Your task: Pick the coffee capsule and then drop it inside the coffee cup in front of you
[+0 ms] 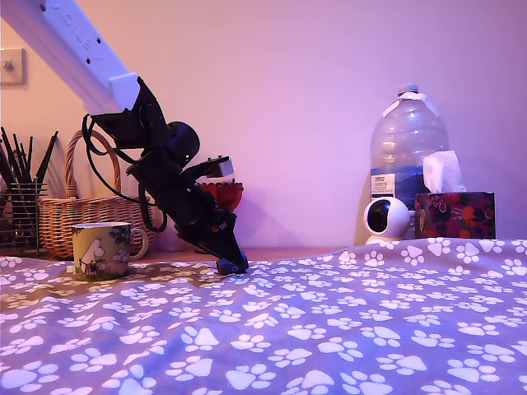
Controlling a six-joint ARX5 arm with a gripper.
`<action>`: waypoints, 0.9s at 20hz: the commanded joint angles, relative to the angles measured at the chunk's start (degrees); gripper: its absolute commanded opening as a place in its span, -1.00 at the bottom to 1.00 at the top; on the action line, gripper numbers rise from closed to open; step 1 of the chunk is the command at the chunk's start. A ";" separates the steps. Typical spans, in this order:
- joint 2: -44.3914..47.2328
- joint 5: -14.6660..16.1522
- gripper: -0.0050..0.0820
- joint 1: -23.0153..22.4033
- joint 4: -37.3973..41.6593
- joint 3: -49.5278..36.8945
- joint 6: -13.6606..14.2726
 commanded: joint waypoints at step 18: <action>2.75 0.63 -0.40 0.74 -3.19 -0.31 0.24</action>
